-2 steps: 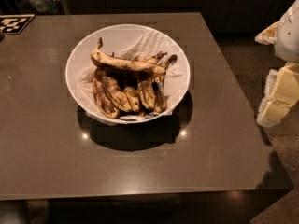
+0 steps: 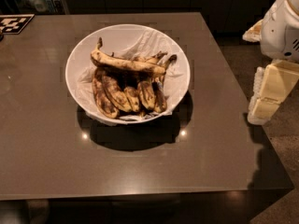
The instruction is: Pick banana from white bowl
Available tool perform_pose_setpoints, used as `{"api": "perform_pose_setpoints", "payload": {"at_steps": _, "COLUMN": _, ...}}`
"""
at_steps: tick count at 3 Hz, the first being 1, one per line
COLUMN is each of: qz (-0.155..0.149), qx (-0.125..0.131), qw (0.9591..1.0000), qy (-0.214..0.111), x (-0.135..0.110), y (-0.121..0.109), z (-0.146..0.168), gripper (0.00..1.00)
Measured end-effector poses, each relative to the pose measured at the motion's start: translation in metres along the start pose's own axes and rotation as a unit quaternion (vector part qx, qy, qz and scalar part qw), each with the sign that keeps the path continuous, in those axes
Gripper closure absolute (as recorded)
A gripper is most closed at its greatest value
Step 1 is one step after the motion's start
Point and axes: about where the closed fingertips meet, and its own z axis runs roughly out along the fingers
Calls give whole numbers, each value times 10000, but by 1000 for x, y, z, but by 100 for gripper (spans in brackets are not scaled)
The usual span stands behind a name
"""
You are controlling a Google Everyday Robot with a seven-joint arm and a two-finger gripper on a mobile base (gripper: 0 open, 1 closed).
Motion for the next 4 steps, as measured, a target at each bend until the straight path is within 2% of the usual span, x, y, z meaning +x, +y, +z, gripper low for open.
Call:
{"api": "perform_pose_setpoints", "payload": {"at_steps": 1, "qz": -208, "qx": -26, "qw": 9997, "qy": 123, "x": -18, "y": -1, "z": 2, "gripper": 0}}
{"api": "perform_pose_setpoints", "payload": {"at_steps": 2, "qz": -226, "qx": -22, "qw": 9997, "qy": 130, "x": -19, "y": -1, "z": 2, "gripper": 0}}
{"api": "perform_pose_setpoints", "payload": {"at_steps": 3, "qz": -235, "qx": -128, "qw": 9996, "qy": 124, "x": -48, "y": -4, "z": 10, "gripper": 0}}
{"api": "perform_pose_setpoints", "payload": {"at_steps": 4, "qz": -364, "qx": -220, "qw": 9989, "qy": 218, "x": -93, "y": -14, "z": 17, "gripper": 0}}
